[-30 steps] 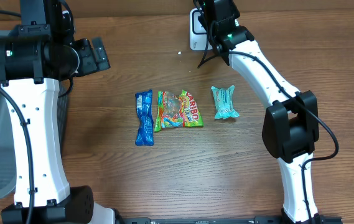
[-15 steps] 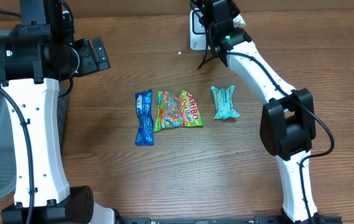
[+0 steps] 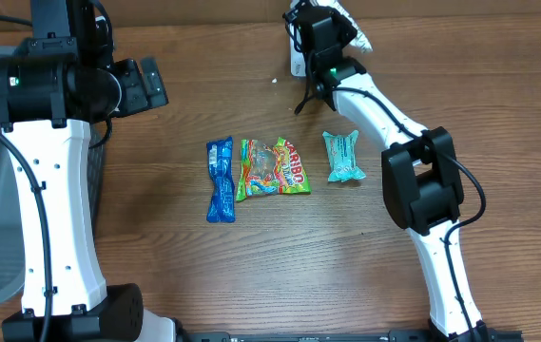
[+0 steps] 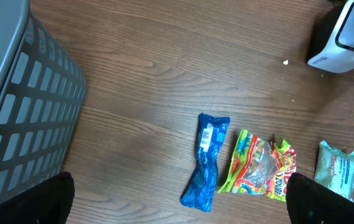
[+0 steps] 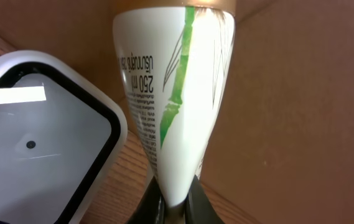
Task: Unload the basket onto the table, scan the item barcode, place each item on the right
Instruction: 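Hold the white tube's barcode in front of the scanner window, then carry the white tube right and drop it at the table's right edge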
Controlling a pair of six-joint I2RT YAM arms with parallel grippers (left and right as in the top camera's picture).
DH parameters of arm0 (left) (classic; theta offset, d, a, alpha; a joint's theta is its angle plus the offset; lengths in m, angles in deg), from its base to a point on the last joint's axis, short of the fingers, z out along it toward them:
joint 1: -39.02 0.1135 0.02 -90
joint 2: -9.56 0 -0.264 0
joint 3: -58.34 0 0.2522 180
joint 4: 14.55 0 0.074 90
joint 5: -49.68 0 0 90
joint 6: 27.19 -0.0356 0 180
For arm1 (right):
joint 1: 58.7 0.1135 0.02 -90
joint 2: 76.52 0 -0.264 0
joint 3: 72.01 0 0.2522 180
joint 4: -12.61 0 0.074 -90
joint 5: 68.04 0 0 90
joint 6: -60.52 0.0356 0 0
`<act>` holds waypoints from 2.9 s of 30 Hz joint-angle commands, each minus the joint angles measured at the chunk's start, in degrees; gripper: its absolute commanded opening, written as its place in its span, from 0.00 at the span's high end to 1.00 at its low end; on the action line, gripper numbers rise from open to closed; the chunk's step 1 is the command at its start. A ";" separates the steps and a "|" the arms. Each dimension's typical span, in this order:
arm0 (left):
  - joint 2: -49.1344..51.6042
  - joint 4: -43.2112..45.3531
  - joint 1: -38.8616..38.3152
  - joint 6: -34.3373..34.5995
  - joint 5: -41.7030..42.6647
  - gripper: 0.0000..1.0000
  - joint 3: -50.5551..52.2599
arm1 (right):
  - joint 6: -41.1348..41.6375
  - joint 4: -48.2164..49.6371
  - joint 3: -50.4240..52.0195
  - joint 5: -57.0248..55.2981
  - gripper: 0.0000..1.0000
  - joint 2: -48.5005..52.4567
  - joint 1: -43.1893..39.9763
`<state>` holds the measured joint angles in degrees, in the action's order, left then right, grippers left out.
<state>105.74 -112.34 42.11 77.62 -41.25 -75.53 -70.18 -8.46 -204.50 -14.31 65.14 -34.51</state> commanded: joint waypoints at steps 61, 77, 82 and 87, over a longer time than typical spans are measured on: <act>-0.17 0.20 -0.11 -0.68 -0.55 0.00 -1.09 | 17.11 -24.11 -1.25 -5.27 0.96 -12.79 9.42; -0.17 0.20 -0.11 -0.68 -0.55 0.00 -1.09 | 42.23 -66.20 -0.72 50.69 0.96 -35.17 -11.28; -0.17 0.20 -0.11 -0.68 -0.57 0.01 -1.09 | 39.01 -66.86 9.07 60.61 0.96 -34.86 -23.80; -0.17 0.20 -0.11 -0.68 -0.57 0.00 -1.09 | 37.22 -61.59 20.92 62.51 0.96 -34.86 -30.36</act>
<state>105.74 -112.34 42.11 77.60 -41.27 -75.53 -31.17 -72.70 -188.94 42.15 31.39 -61.70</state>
